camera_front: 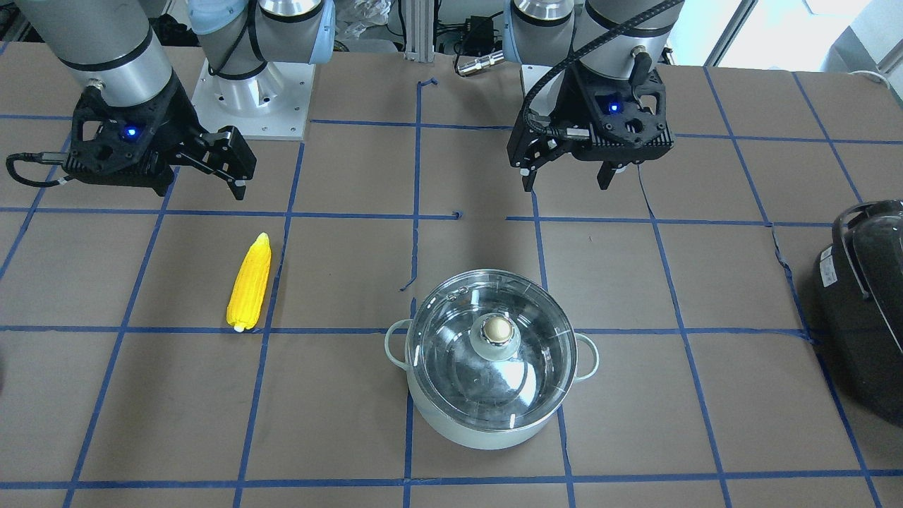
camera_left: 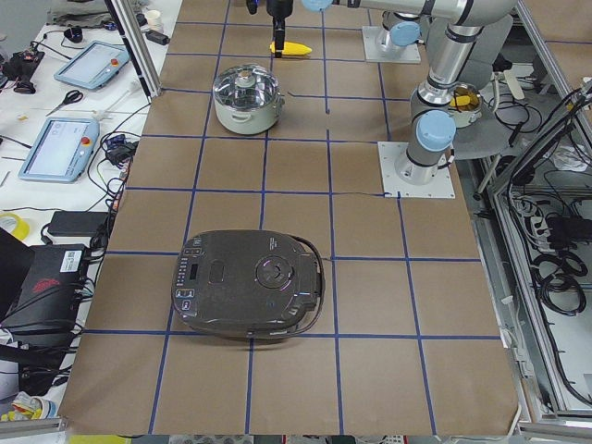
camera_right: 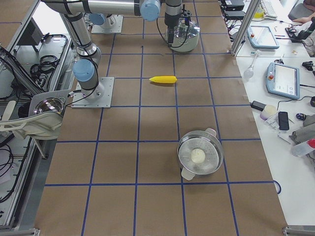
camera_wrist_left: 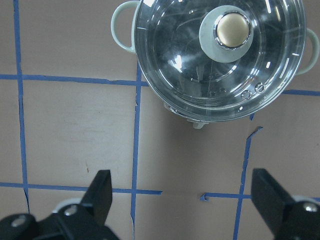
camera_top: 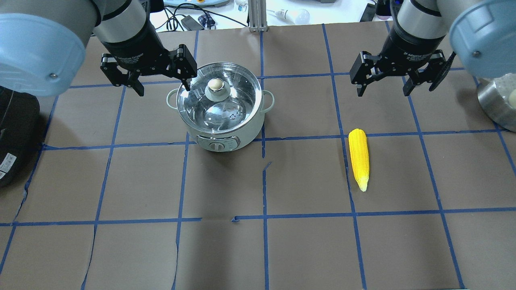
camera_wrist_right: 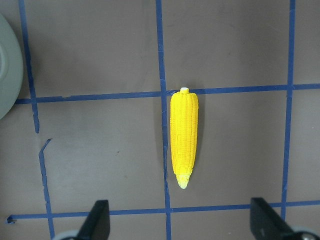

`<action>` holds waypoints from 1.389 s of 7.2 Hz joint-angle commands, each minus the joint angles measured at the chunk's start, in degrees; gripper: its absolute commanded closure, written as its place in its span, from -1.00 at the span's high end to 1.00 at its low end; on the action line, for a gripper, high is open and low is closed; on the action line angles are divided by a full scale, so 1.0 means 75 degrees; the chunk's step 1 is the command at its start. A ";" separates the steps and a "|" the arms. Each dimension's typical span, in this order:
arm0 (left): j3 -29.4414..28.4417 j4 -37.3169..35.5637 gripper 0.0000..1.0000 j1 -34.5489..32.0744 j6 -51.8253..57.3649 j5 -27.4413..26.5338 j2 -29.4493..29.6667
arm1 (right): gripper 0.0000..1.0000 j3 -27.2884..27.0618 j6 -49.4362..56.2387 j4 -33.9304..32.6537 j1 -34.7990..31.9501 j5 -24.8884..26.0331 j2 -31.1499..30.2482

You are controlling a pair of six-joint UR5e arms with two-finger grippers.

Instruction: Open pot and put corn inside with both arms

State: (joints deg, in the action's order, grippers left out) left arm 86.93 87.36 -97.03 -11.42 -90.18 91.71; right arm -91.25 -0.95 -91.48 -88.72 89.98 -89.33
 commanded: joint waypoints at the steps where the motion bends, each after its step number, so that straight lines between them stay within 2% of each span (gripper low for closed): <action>1: 0.0011 0.0000 1.00 0.0000 0.0000 0.0001 0.0006 | 1.00 0.0002 0.0009 0.0010 0.0005 0.0050 -0.0019; 10: 0.0011 0.0012 1.00 0.0000 0.0012 -0.0011 -0.0005 | 1.00 -0.0009 -0.0014 -0.0013 0.0005 0.0014 0.0063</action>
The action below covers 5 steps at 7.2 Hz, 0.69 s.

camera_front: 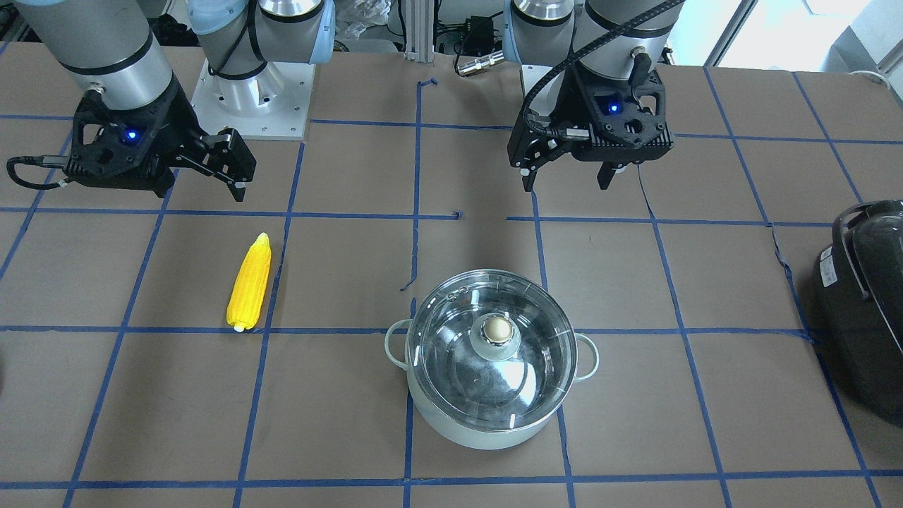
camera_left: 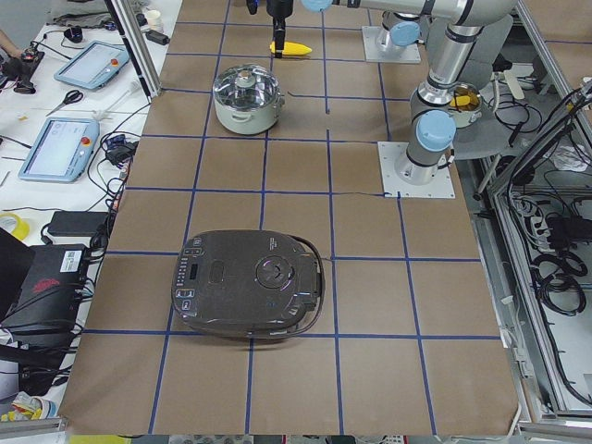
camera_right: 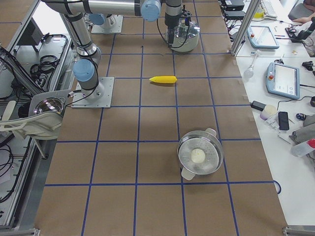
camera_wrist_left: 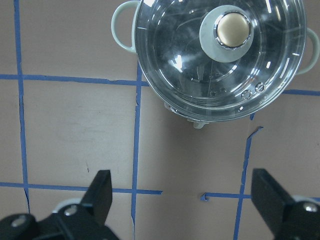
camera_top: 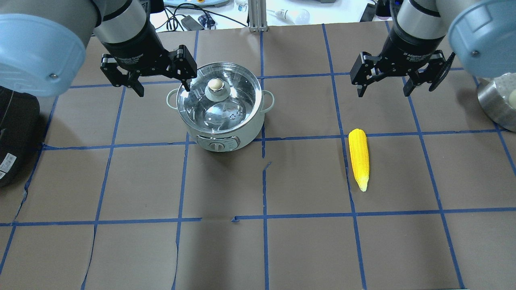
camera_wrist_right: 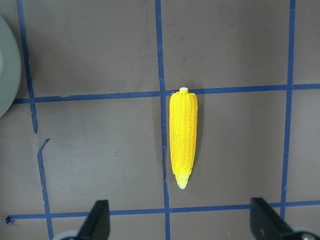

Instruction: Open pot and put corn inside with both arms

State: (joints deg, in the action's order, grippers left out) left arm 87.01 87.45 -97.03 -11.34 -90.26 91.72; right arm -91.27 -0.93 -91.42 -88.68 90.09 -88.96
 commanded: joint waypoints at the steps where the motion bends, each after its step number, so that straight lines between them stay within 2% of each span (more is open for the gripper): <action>1: 0.0000 0.0001 1.00 0.0000 0.0001 0.0000 0.0005 | 1.00 -0.0006 -0.0006 -0.0056 0.0023 0.0012 0.0037; 3: 0.0000 -0.0011 1.00 0.0023 0.0105 0.0000 0.0029 | 1.00 -0.0018 -0.0075 -0.0068 0.0058 0.0221 0.0234; 4: 0.0000 -0.0023 1.00 0.0023 0.0419 0.0000 0.0029 | 1.00 -0.0029 -0.0111 -0.0103 0.0059 0.0664 0.0306; 5: 0.0000 -0.0034 1.00 0.0012 0.0422 0.0012 0.0040 | 1.00 -0.0029 -0.0146 -0.0428 0.0059 0.0807 0.0515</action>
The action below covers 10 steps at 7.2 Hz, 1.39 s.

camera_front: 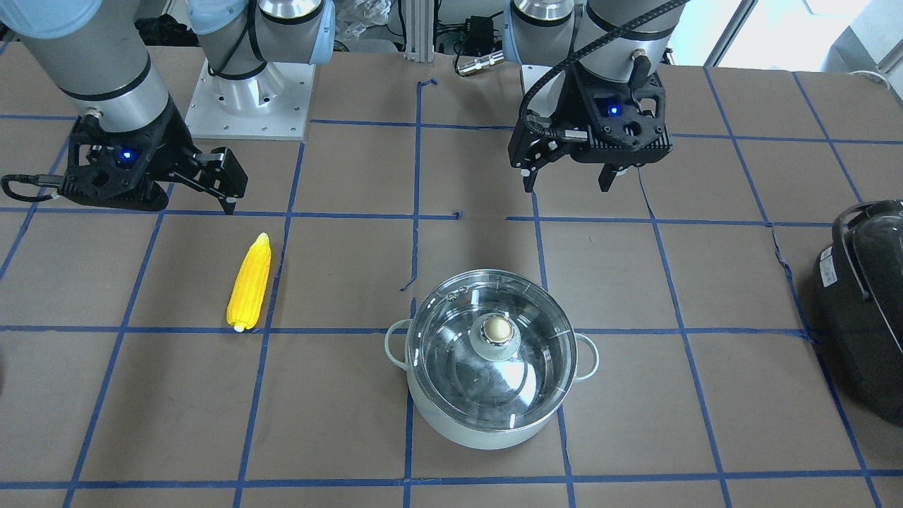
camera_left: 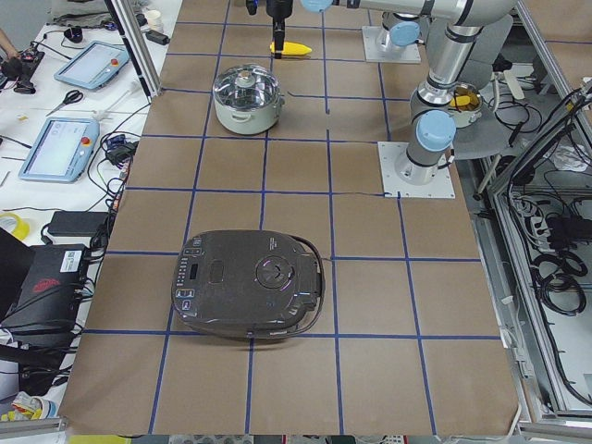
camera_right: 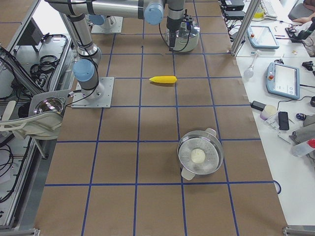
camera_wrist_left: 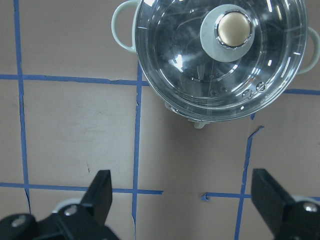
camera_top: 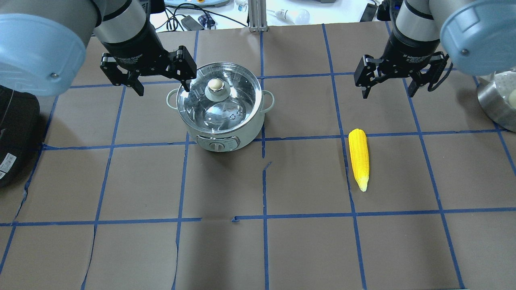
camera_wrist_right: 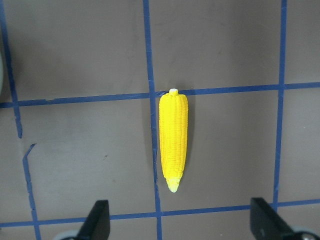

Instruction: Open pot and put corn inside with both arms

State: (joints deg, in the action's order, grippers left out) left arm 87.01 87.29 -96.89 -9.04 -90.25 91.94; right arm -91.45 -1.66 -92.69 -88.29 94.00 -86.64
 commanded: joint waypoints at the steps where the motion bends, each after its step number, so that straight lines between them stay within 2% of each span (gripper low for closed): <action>1: 0.0000 -0.0013 1.00 -0.0041 0.0128 0.0044 0.0115 | 1.00 -0.0018 -0.0048 -0.0471 0.0018 0.0240 0.0278; 2: -0.0046 -0.0118 1.00 -0.0030 0.0174 0.0010 0.0337 | 1.00 -0.0018 -0.0048 -0.0520 0.0029 0.0147 0.0545; 3: -0.0047 -0.0769 1.00 0.0005 0.0465 0.0021 0.0780 | 1.00 -0.0076 -0.0036 -0.1042 0.0064 0.0146 0.0861; 5: -0.0431 -0.1486 1.00 -0.0018 0.0223 0.0068 0.2114 | 1.00 -0.1218 0.0022 -0.2609 0.0251 0.0158 0.0935; 7: -0.1261 -0.1549 1.00 -0.0193 -0.0223 0.0138 0.3030 | 1.00 -0.2287 -0.0001 -0.3224 0.0638 0.0134 0.0935; 8: -0.1544 -0.1560 1.00 -0.0461 -0.0282 0.0103 0.3382 | 1.00 -0.2547 -0.0001 -0.3517 0.0639 -0.0202 0.0958; 9: -0.1605 -0.1560 1.00 -0.0498 -0.0282 0.0080 0.3514 | 1.00 -0.2735 0.0022 -0.3729 0.0639 -0.1110 0.1016; 10: -0.1513 -0.1479 1.00 -0.0534 -0.0247 0.0080 0.3515 | 1.00 -0.2853 0.0034 -0.4114 0.0639 -0.1143 0.1319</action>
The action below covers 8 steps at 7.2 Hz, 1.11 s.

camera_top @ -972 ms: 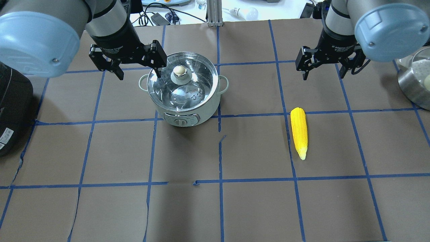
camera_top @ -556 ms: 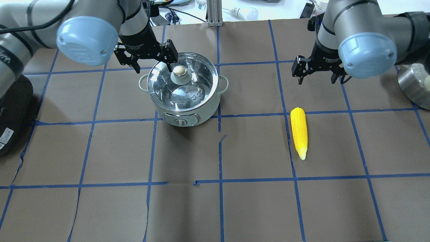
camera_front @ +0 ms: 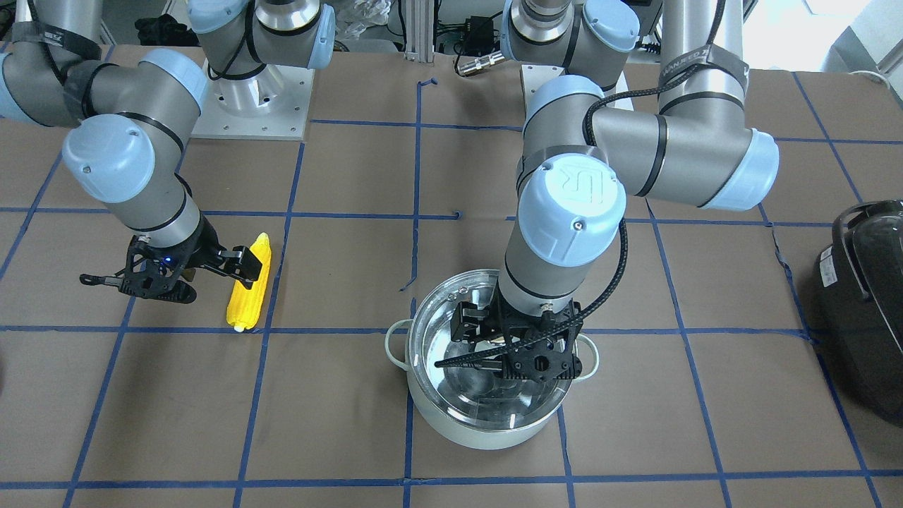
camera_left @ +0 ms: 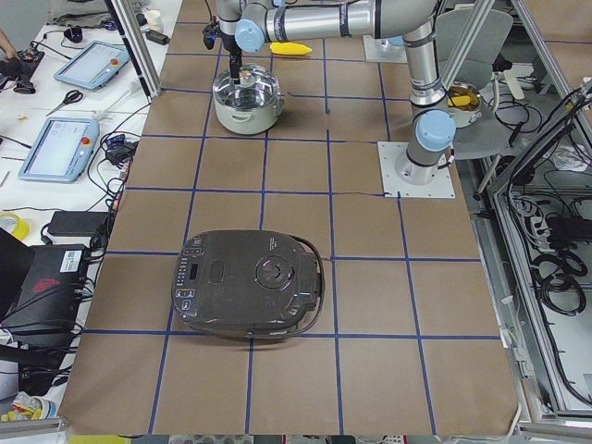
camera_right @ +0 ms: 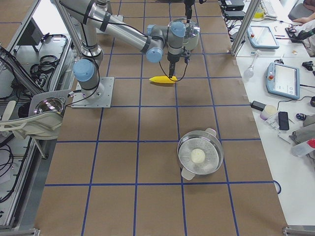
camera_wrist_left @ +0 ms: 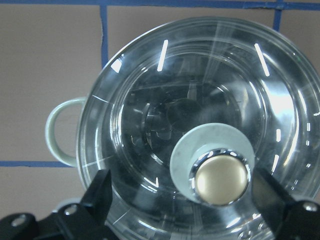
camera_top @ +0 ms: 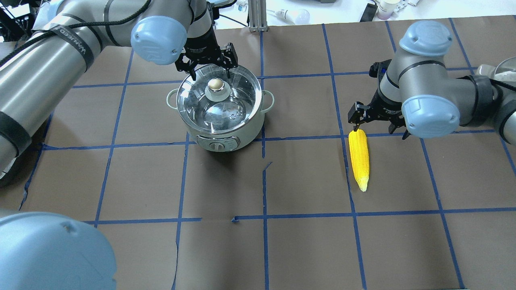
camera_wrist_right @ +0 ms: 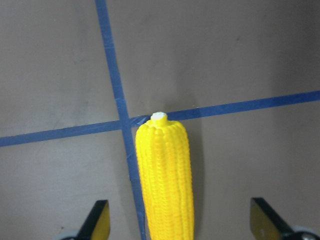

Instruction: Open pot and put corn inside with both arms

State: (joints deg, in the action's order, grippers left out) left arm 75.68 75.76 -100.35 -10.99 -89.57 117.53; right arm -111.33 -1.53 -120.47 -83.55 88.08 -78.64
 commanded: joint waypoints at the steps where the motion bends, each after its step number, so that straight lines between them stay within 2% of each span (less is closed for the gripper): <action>1: 0.0022 0.0082 1.00 -0.0073 0.0013 -0.0022 0.0091 | 1.00 -0.0377 0.0005 -0.0507 0.0008 -0.0354 0.0487; 2: 0.0022 0.0094 0.91 -0.0073 0.0013 -0.0034 0.0091 | 1.00 -0.0402 0.0017 -0.0600 0.0008 -0.0330 0.0628; 3: 0.0046 0.0117 0.36 -0.0073 0.0071 -0.0057 0.0045 | 1.00 -0.0402 0.0017 -0.0717 0.0008 -0.0330 0.0769; 4: 0.0058 0.0198 0.25 -0.0061 0.0071 -0.0057 0.0009 | 1.00 -0.0414 0.0017 -0.0719 0.0008 -0.0319 0.0933; 5: 0.0058 0.0327 0.03 -0.0061 0.0071 -0.0057 -0.0026 | 0.98 -0.0414 0.0017 -0.0730 0.0008 -0.0318 0.0992; 6: 0.0058 0.0328 -0.27 -0.0061 0.0071 -0.0057 -0.0014 | 0.78 -0.0426 0.0017 -0.0730 0.0008 -0.0295 0.1051; 7: -0.0070 0.0363 -0.61 -0.0038 0.0071 0.0012 -0.0038 | 0.33 -0.0426 -0.0007 -0.0742 0.0008 -0.0283 0.1098; 8: -0.0164 0.0410 -1.00 -0.0038 0.0060 0.0013 -0.0038 | -0.61 -0.0391 -0.0007 -0.0754 0.0008 -0.0260 0.1098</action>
State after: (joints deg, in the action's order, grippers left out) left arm 75.30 78.44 -100.69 -10.48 -89.65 117.31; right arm -114.45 -1.52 -126.02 -83.50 85.95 -70.60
